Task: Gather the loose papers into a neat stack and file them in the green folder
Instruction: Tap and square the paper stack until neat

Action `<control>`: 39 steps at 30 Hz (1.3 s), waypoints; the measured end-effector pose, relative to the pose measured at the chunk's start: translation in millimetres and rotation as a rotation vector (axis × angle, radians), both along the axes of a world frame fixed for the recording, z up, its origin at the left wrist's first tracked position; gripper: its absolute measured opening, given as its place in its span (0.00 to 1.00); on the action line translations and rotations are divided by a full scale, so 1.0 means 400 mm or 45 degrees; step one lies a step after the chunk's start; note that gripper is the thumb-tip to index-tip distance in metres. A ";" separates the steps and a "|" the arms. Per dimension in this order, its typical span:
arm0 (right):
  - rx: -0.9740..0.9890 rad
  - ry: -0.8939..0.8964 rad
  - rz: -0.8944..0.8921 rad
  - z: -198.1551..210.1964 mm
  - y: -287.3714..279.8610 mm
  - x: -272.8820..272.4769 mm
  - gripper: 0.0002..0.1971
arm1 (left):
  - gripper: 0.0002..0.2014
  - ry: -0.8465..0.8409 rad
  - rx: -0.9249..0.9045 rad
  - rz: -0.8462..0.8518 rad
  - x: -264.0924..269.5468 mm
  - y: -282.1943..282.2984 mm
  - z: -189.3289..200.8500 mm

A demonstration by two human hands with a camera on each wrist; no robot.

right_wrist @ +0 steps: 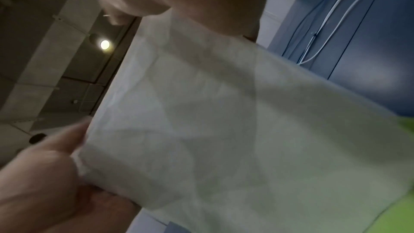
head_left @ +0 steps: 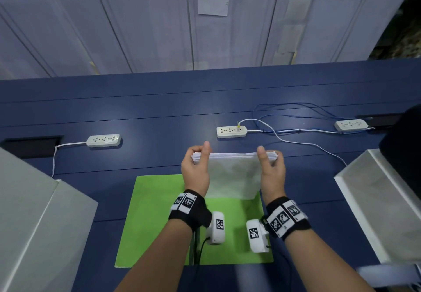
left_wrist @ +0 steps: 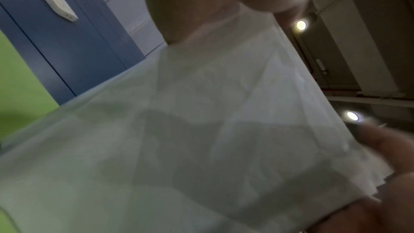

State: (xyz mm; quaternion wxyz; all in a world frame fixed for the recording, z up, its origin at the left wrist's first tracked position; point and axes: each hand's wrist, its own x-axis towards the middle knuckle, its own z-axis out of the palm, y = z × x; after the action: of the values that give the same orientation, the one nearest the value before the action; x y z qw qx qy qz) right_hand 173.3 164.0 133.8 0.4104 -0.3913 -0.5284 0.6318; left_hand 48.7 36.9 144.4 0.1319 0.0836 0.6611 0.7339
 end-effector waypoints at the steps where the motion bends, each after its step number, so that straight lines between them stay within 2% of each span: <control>1: -0.019 -0.016 -0.090 0.006 0.001 -0.014 0.18 | 0.14 0.027 -0.027 0.068 0.000 0.009 0.007; 3: -0.018 -0.071 -0.215 0.011 0.004 -0.034 0.17 | 0.08 0.067 -0.048 0.138 -0.001 0.016 -0.003; 4: -0.001 -0.072 -0.244 0.011 0.005 -0.036 0.16 | 0.08 0.060 -0.033 0.146 -0.003 0.016 -0.008; 6: 0.026 -0.021 -0.208 -0.001 0.007 -0.032 0.12 | 0.13 0.014 0.018 0.105 -0.007 0.012 -0.022; 8: 0.039 0.025 -0.116 -0.011 0.006 -0.024 0.10 | 0.13 -0.006 0.012 0.064 0.000 0.009 -0.035; 11: 0.055 0.008 -0.100 -0.014 0.015 -0.024 0.14 | 0.11 0.076 -0.036 0.056 0.007 0.002 -0.031; 13: 0.025 0.039 -0.059 -0.019 0.025 -0.015 0.18 | 0.19 0.119 -0.063 -0.094 -0.004 -0.011 -0.050; 15: -0.011 0.058 0.103 -0.036 0.036 0.006 0.23 | 0.33 0.128 -0.226 -0.266 -0.024 -0.029 -0.074; 16: -0.018 0.024 0.211 -0.050 0.038 0.017 0.25 | 0.35 0.107 -0.302 -0.323 -0.031 -0.037 -0.084; 18: 0.004 -0.166 0.336 -0.084 0.034 0.036 0.30 | 0.28 0.051 -0.374 -0.365 -0.038 -0.044 -0.096; 20: 0.025 -0.302 0.294 -0.092 0.031 0.036 0.24 | 0.18 0.000 -0.357 -0.351 -0.038 -0.036 -0.078; 22: 0.047 -0.280 0.234 -0.071 0.037 0.028 0.18 | 0.15 -0.011 -0.261 -0.324 -0.036 -0.028 -0.047; 24: 0.112 -0.205 0.202 -0.038 0.045 0.025 0.16 | 0.14 0.004 -0.155 -0.294 -0.031 -0.022 -0.018; 28: 0.177 -0.213 0.201 -0.031 0.037 0.046 0.18 | 0.17 0.063 -0.137 -0.226 0.001 -0.033 -0.042; 30: 0.091 -0.151 0.270 -0.053 0.015 0.059 0.26 | 0.25 0.069 -0.141 -0.240 0.022 -0.042 -0.065; 32: 0.030 -0.029 0.223 -0.052 0.004 0.055 0.34 | 0.28 0.107 -0.084 -0.219 0.038 -0.027 -0.052; 33: 0.017 0.013 0.166 -0.044 0.002 0.045 0.33 | 0.27 0.107 -0.065 -0.183 0.040 -0.014 -0.040; 37: -0.029 0.075 -0.016 -0.012 0.017 0.003 0.18 | 0.15 0.016 -0.109 0.039 0.024 0.036 -0.006; 39: -0.038 0.062 -0.077 -0.011 0.025 -0.010 0.15 | 0.13 0.022 -0.144 0.078 0.014 0.045 -0.015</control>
State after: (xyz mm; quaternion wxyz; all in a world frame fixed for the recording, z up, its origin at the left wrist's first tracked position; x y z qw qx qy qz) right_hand 169.2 173.9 129.6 0.4361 -0.3980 -0.4967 0.6362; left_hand 54.5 54.8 138.4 0.1081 0.0621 0.7049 0.6982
